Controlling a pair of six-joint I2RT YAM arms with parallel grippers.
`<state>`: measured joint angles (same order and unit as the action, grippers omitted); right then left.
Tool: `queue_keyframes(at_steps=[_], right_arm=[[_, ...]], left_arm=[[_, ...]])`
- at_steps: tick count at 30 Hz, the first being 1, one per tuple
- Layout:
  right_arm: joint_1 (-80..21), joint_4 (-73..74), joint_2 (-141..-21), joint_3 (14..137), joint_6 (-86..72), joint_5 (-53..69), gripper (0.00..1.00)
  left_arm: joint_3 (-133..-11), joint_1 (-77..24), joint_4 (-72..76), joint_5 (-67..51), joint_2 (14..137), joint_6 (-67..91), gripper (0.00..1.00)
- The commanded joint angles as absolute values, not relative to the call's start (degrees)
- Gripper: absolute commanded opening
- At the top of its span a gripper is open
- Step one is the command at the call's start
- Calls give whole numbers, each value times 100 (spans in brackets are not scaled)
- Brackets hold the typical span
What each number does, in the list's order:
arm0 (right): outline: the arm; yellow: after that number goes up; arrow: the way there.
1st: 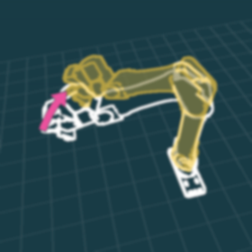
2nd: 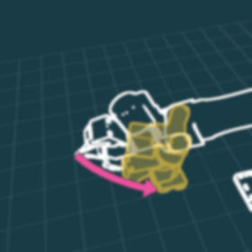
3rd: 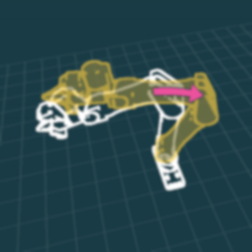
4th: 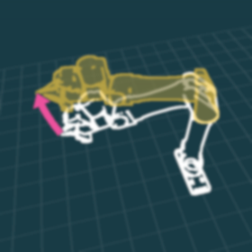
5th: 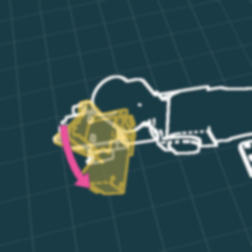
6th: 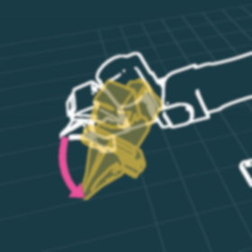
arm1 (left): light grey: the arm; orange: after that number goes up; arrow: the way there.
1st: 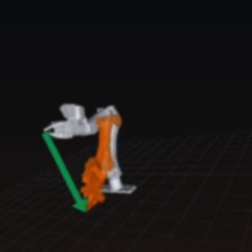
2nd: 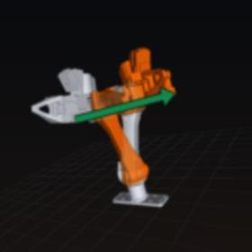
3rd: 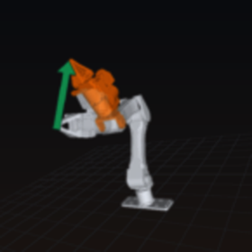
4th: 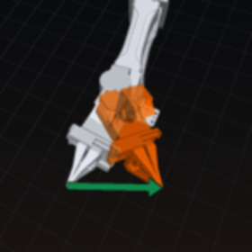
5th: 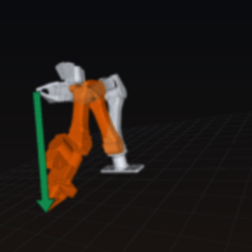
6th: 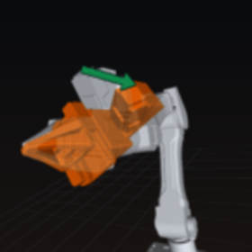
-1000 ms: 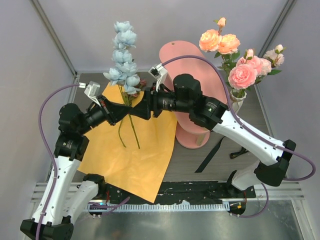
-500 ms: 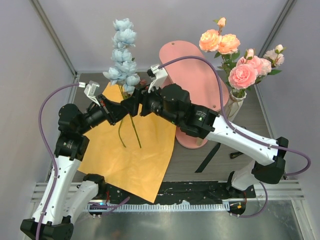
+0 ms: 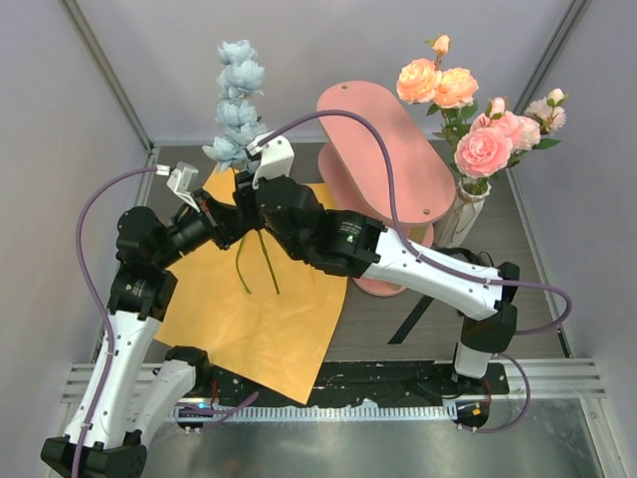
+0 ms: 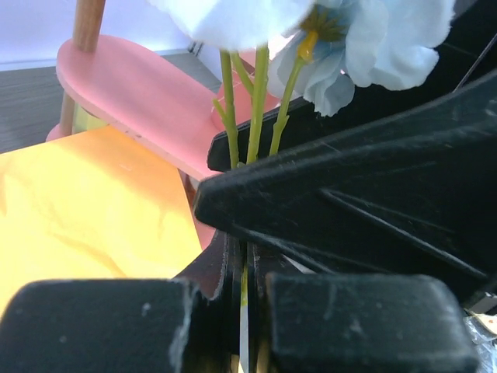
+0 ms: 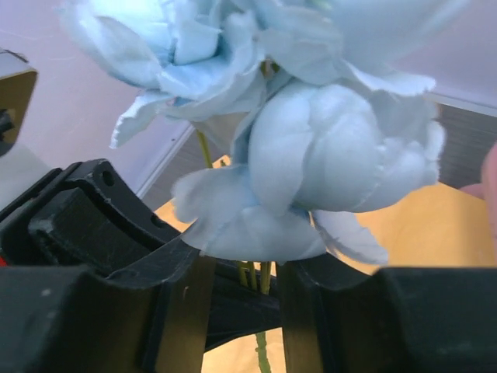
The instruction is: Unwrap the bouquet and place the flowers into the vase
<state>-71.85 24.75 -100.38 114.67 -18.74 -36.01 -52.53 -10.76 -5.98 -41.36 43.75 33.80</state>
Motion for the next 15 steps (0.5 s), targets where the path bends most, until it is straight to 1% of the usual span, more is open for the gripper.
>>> queue_keyframes(at_steps=[1, 5, 6, 9, 10, 11, 12, 13, 14, 15], right_arm=[[-7470, 2689, -10265, 12057, -1468, -4534, 37], [-7515, 3005, -10537, 12454, -1406, -4702, 29], [-7515, 3015, -10564, 12463, -1406, -4693, 17], [-7515, 2962, -10529, 12463, -1241, -4737, 1], [-7532, 2918, -10468, 12419, -1083, -4720, 1], [-7576, 2666, -10407, 12323, -846, -4589, 1], [-7620, 2480, -10180, 12209, -470, -4466, 1], [-7664, 2270, -10039, 11869, 396, -4343, 1], [-7716, 1850, -9863, 11656, 900, -4159, 1], [-7769, 1628, -9374, 11393, 1245, -4009, 1]], left_arm=[[-5326, -1090, -589, -4052, 4298, 3173, 0], [-5344, -1090, -642, -4025, 4272, 3138, 0], [-5352, -1090, -650, -4017, 4263, 3138, 0], [-5396, -1090, -694, -4008, 4254, 3120, 1], [-5423, -1090, -816, -3990, 4245, 3068, 10], [-5440, -1099, -843, -3947, 4210, 3033, 38], [-5414, -1090, -852, -3851, 4123, 3024, 52], [-5388, -1090, -835, -3815, 4052, 2989, 61], [-5379, -1099, -809, -3814, 3991, 2971, 71], [-5362, -1099, -791, -3893, 3938, 2945, 73]])
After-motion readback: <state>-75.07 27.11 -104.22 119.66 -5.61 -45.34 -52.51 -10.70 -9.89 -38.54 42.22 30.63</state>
